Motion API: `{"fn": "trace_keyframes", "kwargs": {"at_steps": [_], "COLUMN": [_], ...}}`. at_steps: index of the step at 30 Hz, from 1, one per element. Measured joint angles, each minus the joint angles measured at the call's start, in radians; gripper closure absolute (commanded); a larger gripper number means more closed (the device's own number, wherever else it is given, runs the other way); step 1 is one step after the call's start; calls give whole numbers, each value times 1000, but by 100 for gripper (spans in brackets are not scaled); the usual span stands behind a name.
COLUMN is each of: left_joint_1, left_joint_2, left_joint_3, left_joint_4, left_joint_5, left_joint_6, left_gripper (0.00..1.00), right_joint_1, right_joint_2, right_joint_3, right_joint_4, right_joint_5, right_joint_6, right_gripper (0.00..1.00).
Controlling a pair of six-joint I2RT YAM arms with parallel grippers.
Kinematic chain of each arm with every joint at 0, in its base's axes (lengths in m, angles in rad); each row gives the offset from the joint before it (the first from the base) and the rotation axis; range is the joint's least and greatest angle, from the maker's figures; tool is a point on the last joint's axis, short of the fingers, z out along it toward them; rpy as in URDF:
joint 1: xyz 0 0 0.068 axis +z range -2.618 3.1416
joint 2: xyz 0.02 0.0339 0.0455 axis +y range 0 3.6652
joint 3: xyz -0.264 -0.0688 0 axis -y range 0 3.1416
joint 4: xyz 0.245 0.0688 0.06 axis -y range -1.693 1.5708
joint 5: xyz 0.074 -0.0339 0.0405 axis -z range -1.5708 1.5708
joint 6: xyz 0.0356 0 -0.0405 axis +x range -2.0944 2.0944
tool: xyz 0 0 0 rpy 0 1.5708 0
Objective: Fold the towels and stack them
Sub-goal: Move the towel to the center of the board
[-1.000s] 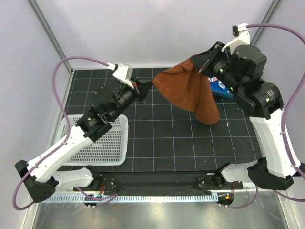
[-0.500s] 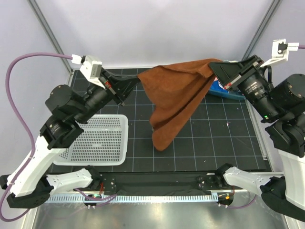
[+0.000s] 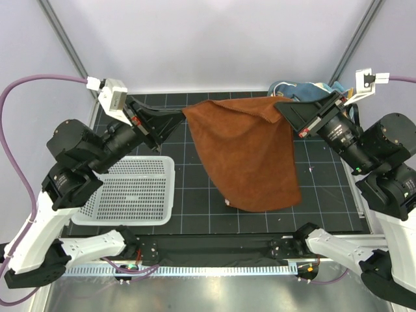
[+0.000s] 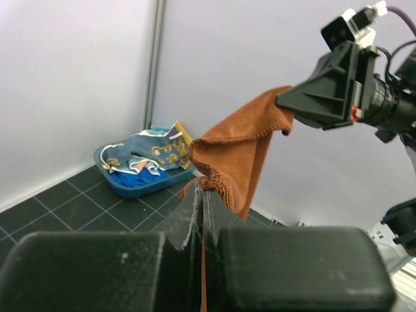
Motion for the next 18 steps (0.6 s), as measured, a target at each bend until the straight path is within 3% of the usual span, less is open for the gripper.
{"fn": "trace_keyframes", "kwargs": {"at_steps": [5, 9, 14, 18], "left_joint_1": [-2, 35, 222, 348], "left_joint_2": [46, 147, 436, 703], "left_joint_3": [-2, 0, 91, 180], "left_joint_4": [-15, -15, -3, 2], "left_joint_5": [-97, -174, -158, -141], "left_joint_6": [-8, -9, -37, -71], "left_gripper": [100, 100, 100, 100], "right_joint_1": [0, -1, -190, -325], "right_joint_2": [-2, 96, 386, 719], "right_joint_3": [-64, -66, -21, 51], "right_joint_4": [21, 53, 171, 263], "right_joint_5": [14, 57, -74, -165], "right_joint_6": [-10, -57, -58, -24], "right_gripper": [99, 99, 99, 99]}}
